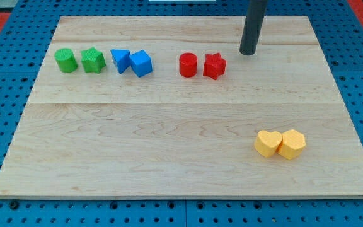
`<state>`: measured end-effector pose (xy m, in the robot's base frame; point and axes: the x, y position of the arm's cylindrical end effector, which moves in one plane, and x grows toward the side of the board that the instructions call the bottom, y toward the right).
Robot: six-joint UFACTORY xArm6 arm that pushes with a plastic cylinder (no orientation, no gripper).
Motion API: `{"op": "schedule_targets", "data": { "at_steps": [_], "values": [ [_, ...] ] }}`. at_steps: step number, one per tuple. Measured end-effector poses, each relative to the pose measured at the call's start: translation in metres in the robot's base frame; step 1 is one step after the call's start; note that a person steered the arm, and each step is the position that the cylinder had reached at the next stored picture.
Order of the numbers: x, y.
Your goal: Push the blue blocks slightly to the left
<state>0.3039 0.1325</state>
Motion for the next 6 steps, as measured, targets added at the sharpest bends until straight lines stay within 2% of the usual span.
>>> {"op": "schedule_targets", "data": {
  "at_steps": [1,3,5,6],
  "values": [
    [-0.007,-0.001],
    [-0.006,-0.07],
    [0.002,-0.233],
    [0.003,-0.285]
  ]
}}
